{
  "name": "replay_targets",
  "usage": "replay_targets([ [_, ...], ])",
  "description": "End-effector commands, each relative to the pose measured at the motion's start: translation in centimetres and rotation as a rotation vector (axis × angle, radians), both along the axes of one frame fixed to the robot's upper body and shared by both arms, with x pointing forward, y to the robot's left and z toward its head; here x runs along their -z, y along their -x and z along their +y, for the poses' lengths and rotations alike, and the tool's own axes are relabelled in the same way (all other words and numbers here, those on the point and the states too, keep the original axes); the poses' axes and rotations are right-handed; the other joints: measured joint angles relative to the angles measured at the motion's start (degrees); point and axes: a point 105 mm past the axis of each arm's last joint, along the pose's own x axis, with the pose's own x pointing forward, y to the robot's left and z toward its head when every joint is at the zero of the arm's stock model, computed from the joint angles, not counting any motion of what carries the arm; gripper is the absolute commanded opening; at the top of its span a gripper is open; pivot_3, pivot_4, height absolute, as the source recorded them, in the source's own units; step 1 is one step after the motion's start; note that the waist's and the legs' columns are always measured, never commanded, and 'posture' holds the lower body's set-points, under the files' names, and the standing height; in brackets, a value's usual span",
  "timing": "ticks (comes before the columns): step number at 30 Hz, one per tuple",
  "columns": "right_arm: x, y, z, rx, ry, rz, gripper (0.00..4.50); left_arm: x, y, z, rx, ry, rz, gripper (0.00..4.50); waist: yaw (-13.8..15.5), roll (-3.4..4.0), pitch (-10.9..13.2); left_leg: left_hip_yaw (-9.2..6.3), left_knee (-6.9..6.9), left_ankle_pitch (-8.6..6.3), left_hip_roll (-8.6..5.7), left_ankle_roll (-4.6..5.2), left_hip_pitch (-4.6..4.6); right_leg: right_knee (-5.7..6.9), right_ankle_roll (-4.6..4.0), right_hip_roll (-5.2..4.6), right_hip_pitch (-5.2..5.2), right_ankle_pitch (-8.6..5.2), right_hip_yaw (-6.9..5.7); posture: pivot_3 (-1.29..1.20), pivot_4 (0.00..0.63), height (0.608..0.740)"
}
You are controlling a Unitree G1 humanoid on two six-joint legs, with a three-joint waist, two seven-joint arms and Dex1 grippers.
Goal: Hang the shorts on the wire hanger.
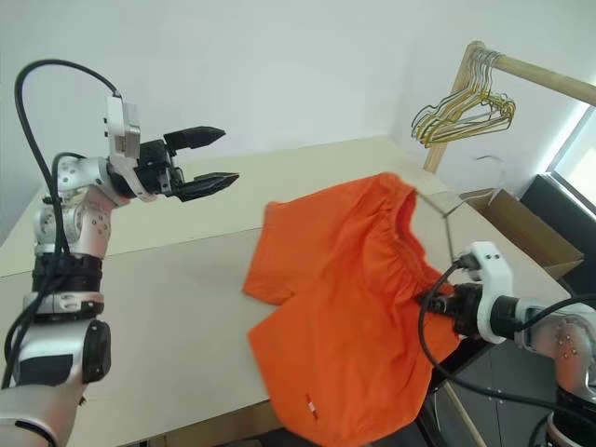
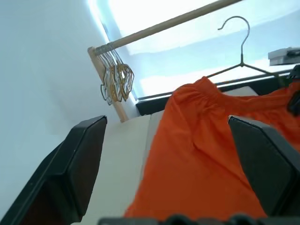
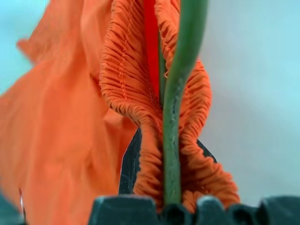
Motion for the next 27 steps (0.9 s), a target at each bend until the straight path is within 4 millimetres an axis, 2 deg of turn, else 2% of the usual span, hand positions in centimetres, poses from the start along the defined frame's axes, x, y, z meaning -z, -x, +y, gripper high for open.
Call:
replay_targets([
  [1, -1.9, -1.2, -2.8, 0.204, -0.002, -0.089, 0.0, -2.7, 1.7, -1.3, 0.038, 0.072, -0.052, 4.48, -0.2, 0.02, 0.0, 0.01, -0.01, 0.01, 0.0, -0.02, 0.0, -0.01, 0.0, 0.01, -0.01, 0.0, 0.02, -0.21, 0.0, 0.74],
  [4, -2.7, -1.8, -4.4, 0.323, -0.007, -0.117, 0.0, -2.9, 2.2, -2.0, 0.062, 0.085, -0.05, 4.48, -0.5, 0.43, -0.3, 0.03, -0.06, 0.02, 0.01, -0.05, 0.07, -0.07, 0.0, 0.03, 0.0, 0.0, 0.09, -0.22, 0.0, 0.74],
  [8, -4.2, -1.9, -5.7, 0.38, -0.043, -0.146, 0.0, -2.8, 2.3, -2.1, 0.068, 0.075, -0.042, 4.48, -1.1, 0.83, -0.5, 0.14, -0.11, 0.01, 0.01, -0.02, 0.24, -0.17, 0.0, 0.07, 0.13, 0.0, 0.22, -0.23, 0.0, 0.74],
  [12, -6.3, -1.3, -7.8, 0.425, -0.077, -0.157, 0.0, -2.8, 2.3, -2.0, 0.07, 0.07, -0.044, 4.48, -1.8, 0.9, -0.5, 0.22, -0.26, -0.06, 0.03, 0.11, 0.77, -0.33, 0.04, 0.11, 0.77, -0.03, 0.26, -0.23, 0.0, 0.74],
  [15, -7.1, -0.9, -9.7, 0.506, -0.064, -0.138, 0.0, -2.9, 2.4, -2.1, 0.076, 0.067, -0.048, 4.48, -1.9, 0.89, -0.5, 0.29, -0.44, -0.11, 0.05, 0.19, 1.13, -0.62, 0.11, 0.17, 1.19, -0.07, 0.25, -0.23, 0.0, 0.74],
  [21, -7.7, -1.2, -13.8, 0.755, -0.051, -0.081, 0.0, -3.1, 2.5, -2.3, 0.093, 0.064, -0.057, 4.48, -2.9, 0.9, -0.5, 0.4, -0.76, -0.16, 0.14, 0.28, 1.61, -1.0, 0.16, 0.25, 2.05, -0.09, 0.29, -0.22, 0.0, 0.74],
  [27, -7.6, -1.5, -15.6, 0.883, -0.093, -0.038, 0.0, -3.0, 2.7, -2.2, 0.096, 0.052, -0.056, 4.48, -3.1, 0.92, -0.5, 0.53, -0.85, -0.18, 0.13, 0.32, 1.68, -1.03, 0.23, 0.28, 2.1, -0.13, 0.37, -0.22, 0.0, 0.74],
])
